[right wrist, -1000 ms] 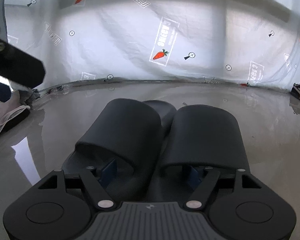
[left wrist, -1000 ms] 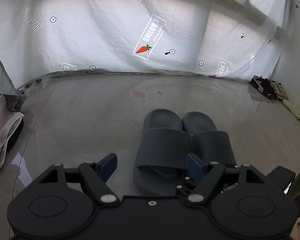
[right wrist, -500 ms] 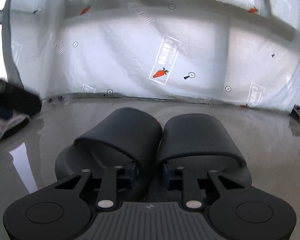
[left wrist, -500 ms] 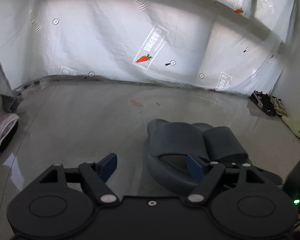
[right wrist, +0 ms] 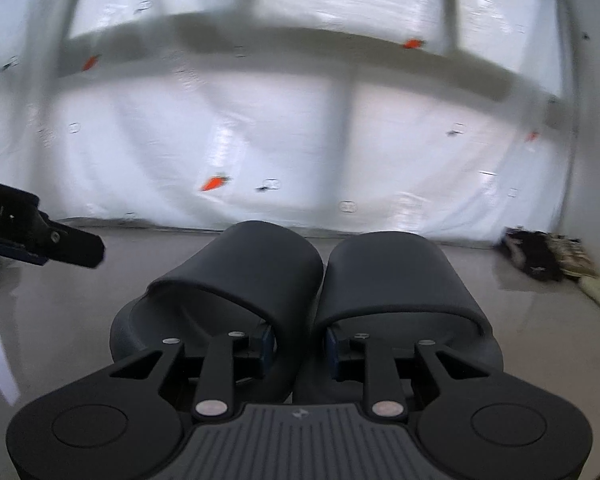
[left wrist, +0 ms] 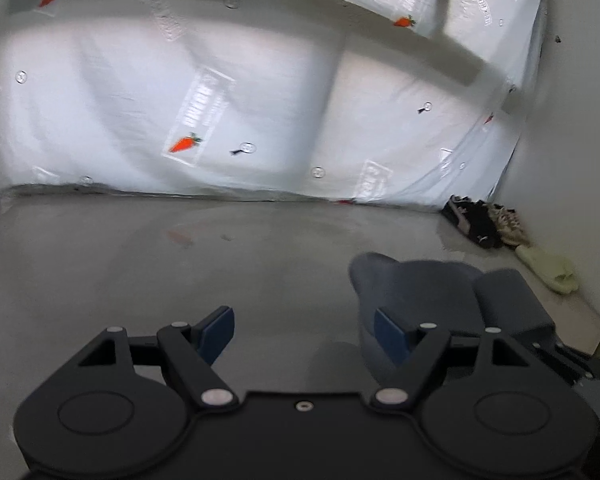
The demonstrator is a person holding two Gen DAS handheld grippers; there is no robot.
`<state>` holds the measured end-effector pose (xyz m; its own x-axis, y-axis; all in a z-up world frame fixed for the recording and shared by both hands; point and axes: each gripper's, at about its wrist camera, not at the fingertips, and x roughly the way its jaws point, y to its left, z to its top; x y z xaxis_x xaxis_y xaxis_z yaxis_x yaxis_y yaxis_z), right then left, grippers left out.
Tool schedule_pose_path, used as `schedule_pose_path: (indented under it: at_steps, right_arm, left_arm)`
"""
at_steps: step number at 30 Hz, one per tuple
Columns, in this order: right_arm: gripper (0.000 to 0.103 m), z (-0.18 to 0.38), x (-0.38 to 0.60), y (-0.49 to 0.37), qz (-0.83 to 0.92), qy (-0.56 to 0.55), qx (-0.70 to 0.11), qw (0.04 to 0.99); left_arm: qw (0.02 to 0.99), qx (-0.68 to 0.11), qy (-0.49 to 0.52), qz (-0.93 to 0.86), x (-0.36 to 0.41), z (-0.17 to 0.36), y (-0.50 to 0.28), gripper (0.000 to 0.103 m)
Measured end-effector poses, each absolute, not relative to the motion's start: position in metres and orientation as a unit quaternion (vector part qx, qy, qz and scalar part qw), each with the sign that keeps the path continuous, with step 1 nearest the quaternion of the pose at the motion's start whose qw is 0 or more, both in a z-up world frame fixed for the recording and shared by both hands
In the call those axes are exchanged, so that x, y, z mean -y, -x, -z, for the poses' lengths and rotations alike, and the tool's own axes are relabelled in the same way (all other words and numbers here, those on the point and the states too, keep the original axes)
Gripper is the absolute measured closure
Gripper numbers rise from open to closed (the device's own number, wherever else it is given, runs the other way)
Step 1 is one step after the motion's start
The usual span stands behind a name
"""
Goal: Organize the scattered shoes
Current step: 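Carry the grey slides to the corner in front of the black sneakers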
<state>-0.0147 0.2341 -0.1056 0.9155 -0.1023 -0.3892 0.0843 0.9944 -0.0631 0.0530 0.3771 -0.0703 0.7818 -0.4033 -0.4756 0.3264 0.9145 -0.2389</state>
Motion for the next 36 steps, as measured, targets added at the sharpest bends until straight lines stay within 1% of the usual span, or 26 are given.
schedule_pose_path:
  at_steps: [3, 9, 13, 18, 24, 26, 30, 33, 36]
  right_arm:
    - [0.072, 0.107, -0.177, 0.024, 0.058, 0.022, -0.206, 0.977]
    - [0.071, 0.12, -0.057, 0.054, 0.07, 0.028, -0.218, 0.973]
    - [0.07, 0.131, 0.014, 0.077, 0.083, 0.019, -0.234, 0.968]
    - [0.069, 0.143, 0.073, 0.095, 0.106, 0.01, -0.24, 0.965]
    - [0.069, 0.156, 0.152, 0.076, 0.125, -0.021, -0.25, 0.96]
    - [0.069, 0.161, 0.172, 0.066, 0.116, -0.014, -0.253, 0.96]
    - [0.068, 0.166, 0.216, 0.043, 0.086, 0.026, -0.266, 0.96]
    - [0.068, 0.167, 0.262, 0.016, 0.042, 0.033, -0.281, 0.958]
    - [0.068, 0.169, 0.281, 0.001, 0.012, 0.049, -0.281, 0.958]
  left_arm:
    - [0.94, -0.27, 0.077, 0.193, -0.335, 0.067, -0.051, 0.025]
    - [0.936, -0.275, 0.089, 0.2, -0.217, 0.068, -0.03, 0.025]
    - [0.926, -0.289, 0.076, 0.23, -0.151, 0.074, -0.029, 0.025]
    - [0.918, -0.287, 0.057, 0.267, -0.081, 0.073, -0.042, 0.025]
    - [0.919, -0.283, 0.069, 0.267, 0.017, 0.082, -0.084, 0.026]
    - [0.919, -0.284, 0.077, 0.262, 0.049, 0.086, -0.101, 0.026]
    - [0.924, -0.276, 0.097, 0.246, 0.086, 0.074, -0.119, 0.026]
    - [0.918, -0.285, 0.104, 0.254, 0.104, 0.074, -0.133, 0.026]
    - [0.916, -0.307, 0.101, 0.238, 0.124, 0.08, -0.152, 0.026]
